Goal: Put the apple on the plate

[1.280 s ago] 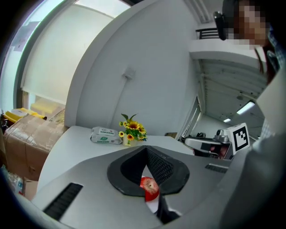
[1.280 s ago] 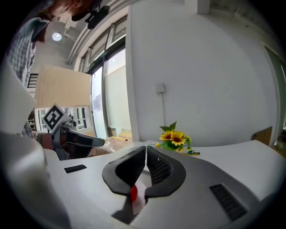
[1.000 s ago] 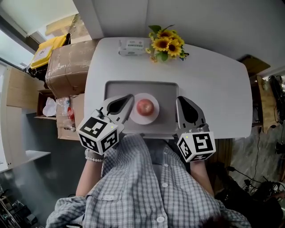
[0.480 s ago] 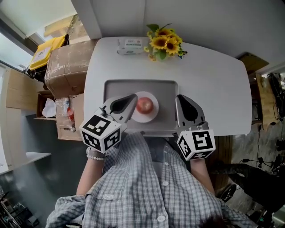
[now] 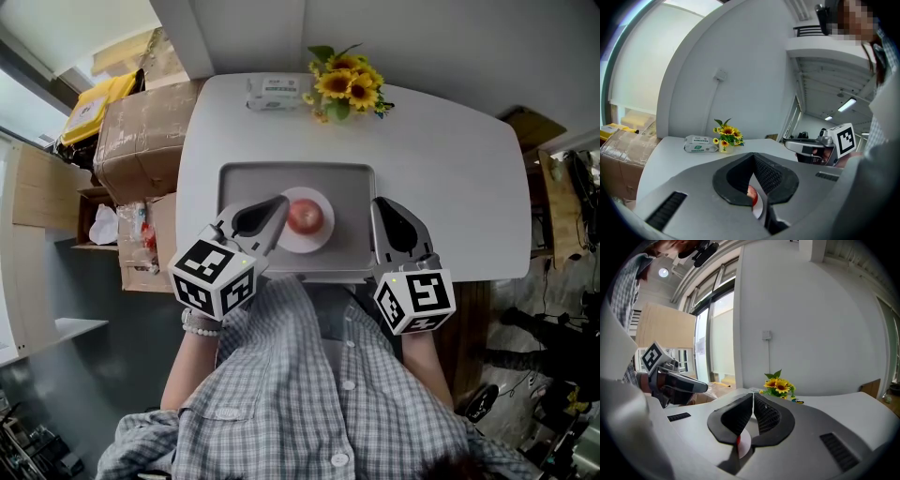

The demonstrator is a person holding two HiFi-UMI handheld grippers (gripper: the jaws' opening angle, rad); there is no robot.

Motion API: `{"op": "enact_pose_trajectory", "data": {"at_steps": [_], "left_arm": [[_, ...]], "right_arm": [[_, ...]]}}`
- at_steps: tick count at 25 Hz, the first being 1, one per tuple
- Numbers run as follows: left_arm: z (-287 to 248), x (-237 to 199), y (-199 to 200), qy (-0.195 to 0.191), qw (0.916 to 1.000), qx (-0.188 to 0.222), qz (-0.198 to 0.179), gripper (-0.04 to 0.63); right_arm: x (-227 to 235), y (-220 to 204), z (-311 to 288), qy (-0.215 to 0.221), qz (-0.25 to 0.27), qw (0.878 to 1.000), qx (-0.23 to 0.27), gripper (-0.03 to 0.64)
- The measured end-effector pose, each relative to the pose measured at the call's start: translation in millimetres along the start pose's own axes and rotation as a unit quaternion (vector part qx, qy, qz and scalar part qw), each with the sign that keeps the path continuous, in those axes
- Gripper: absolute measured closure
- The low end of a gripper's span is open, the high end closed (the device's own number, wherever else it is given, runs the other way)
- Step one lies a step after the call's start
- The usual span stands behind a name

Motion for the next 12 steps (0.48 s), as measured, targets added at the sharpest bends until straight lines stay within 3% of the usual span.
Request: {"op": "enact_pose_trajectory", "data": {"at_steps": [12], "left_arm": [[-0.1, 1.7, -4.0, -0.004, 1.0, -0.003, -0.001, 0.586]], "right_arm": [[-0.9, -4.8, 1.3, -0.005, -0.006, 1.0, -0.002, 0.591]]}}
Point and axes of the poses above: the fingertips, and each gripper's own axes: z backward along the fingers, x to its right, y out of its top, the point moved 1 cm from there along z, backward along the fingers, and after that the axes turned 3 degrees about -z, right-handed, at the moved point
